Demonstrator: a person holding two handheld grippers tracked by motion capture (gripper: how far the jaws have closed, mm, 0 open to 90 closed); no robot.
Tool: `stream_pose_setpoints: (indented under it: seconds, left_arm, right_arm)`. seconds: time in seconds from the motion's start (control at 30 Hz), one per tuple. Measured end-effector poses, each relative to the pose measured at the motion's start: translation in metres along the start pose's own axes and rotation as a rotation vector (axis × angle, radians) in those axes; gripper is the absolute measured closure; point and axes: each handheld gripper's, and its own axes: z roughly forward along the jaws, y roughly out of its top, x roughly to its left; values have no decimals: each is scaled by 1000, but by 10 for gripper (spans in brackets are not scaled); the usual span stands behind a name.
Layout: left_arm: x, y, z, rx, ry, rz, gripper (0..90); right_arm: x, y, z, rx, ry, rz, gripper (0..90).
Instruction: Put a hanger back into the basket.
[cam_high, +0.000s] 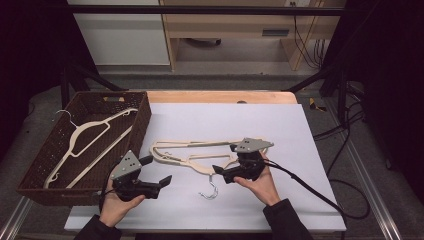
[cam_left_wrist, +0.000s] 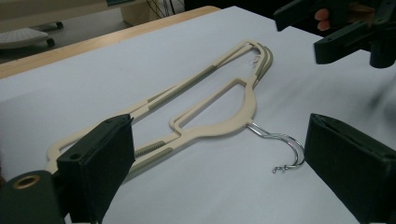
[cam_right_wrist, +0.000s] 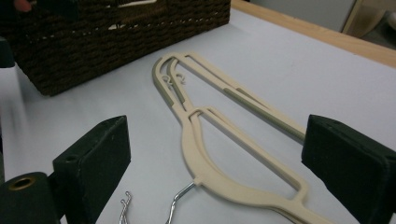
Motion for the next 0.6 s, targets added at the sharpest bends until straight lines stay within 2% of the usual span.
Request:
stream_pose_setpoints:
  seconds: [0.07,0.1,0.17,0.27,0.37,0.4,0.5,0.6]
  left_arm:
    - [0,-1,1,0,-7,-1,85]
    - [0,-2,2,0,-12,-3,85]
    - [0,-2,3,1,-15,-1,85]
    - [0,-3,4,5,-22,-2,85]
    - [0,-5,5,9,-23,3,85]
    - [1,-6,5,9,-23,3,86]
    - [4,-7,7,18,-23,-12,86]
    - [4,-8,8,21,-21,-14,87]
  right_arm:
    - [2,0,10,29,11,-13,112]
    - [3,-1,20,50,17,-21,130]
    - [2,-1,23,61,19,-22,140]
    - [2,-4,39,100,32,-24,176]
    - [1,-8,55,156,29,-36,203]
    - [1,-12,66,190,29,-56,235]
    - [2,-14,74,206,39,-45,256]
    - [1,-18,85,241,43,-66,323]
